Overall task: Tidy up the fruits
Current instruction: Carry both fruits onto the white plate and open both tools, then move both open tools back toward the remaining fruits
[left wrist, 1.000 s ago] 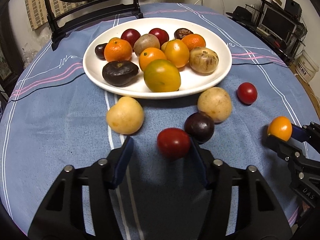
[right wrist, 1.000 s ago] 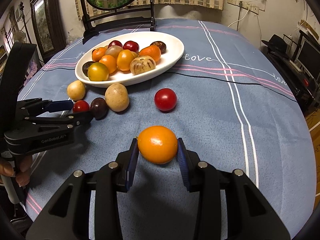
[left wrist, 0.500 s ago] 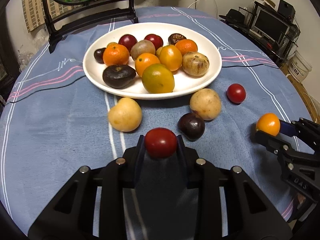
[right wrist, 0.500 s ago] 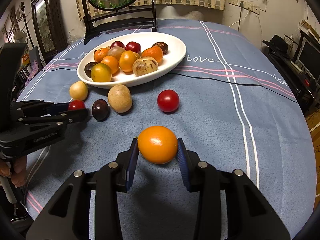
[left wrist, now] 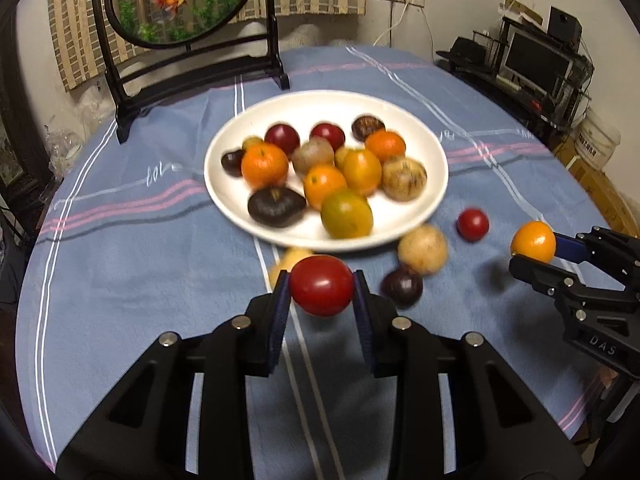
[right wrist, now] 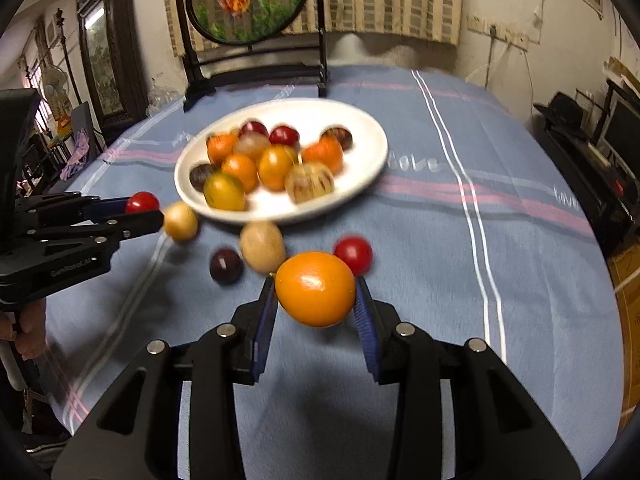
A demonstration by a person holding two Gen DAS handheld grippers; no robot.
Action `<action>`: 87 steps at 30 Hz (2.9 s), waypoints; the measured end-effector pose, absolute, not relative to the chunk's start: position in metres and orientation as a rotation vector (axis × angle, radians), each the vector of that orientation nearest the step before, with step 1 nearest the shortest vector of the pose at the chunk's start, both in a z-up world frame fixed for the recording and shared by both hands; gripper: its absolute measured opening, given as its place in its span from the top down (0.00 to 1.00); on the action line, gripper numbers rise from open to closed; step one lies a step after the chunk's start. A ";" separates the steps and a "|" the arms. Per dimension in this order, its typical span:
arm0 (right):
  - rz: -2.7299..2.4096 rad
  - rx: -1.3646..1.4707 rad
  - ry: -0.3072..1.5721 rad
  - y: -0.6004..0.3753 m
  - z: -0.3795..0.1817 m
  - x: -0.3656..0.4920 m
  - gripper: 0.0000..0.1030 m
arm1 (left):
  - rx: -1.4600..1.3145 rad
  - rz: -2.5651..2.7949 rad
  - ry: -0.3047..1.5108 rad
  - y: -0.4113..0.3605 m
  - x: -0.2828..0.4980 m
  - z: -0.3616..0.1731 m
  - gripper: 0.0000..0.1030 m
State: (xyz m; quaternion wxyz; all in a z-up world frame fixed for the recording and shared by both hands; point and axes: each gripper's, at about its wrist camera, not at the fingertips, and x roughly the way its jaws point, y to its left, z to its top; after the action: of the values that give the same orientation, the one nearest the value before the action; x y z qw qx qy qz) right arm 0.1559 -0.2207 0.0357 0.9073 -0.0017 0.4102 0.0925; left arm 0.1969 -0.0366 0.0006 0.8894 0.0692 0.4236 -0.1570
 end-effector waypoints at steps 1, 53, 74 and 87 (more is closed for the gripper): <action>0.195 -0.010 0.830 -0.218 0.043 0.162 0.63 | 0.137 -0.322 0.876 -0.035 0.201 0.004 0.70; 0.055 0.089 0.805 -0.253 0.037 0.189 0.42 | 0.094 -0.115 0.826 -0.024 0.219 0.002 0.10; 0.041 0.048 0.886 -0.243 0.009 0.163 0.41 | 0.080 -0.120 0.878 -0.007 0.194 -0.029 0.10; 0.072 0.055 0.918 -0.239 0.001 0.162 0.41 | 0.109 -0.171 0.921 -0.018 0.207 -0.050 0.11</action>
State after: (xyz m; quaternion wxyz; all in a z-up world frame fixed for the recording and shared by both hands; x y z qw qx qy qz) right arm 0.1619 -0.2391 0.0013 0.8956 0.0268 0.4427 0.0346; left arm 0.2072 -0.0182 -0.0501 0.8910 0.0524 0.4434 -0.0824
